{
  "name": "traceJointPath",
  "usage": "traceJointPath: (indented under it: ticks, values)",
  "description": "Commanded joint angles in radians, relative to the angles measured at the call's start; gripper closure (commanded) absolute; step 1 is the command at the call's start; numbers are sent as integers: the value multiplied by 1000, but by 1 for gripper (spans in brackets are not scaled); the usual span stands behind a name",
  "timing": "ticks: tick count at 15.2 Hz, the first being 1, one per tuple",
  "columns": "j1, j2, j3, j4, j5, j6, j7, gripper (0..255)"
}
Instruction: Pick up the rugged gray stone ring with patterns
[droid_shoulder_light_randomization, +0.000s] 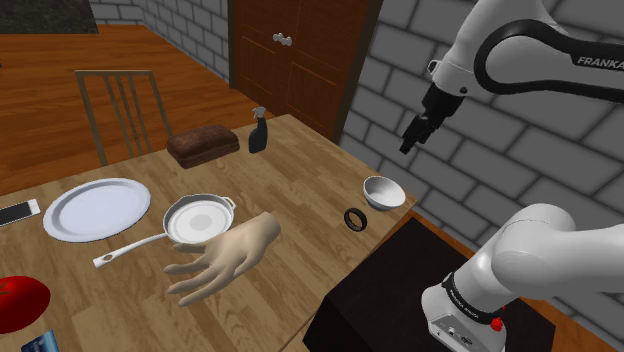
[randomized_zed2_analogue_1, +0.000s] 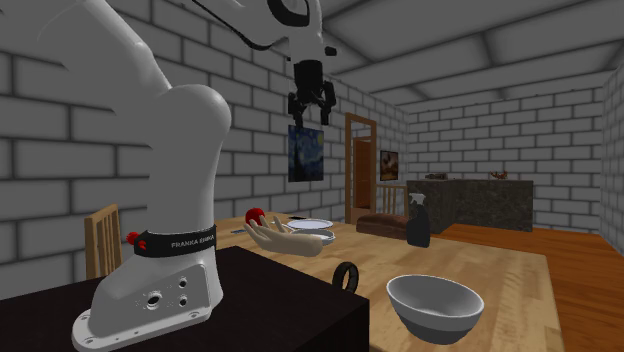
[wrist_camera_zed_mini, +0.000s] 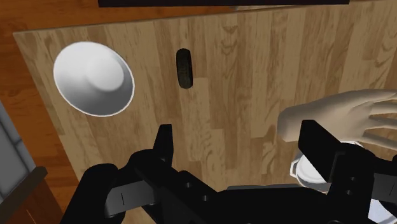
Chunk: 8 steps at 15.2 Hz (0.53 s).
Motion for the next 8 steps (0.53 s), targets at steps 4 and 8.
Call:
traceJointPath:
  ticks: [4,8]
  values:
    - [-10,60,-24,-130,-19,197,-19,0]
    - [-20,149,-45,-210,-35,370,-35,0]
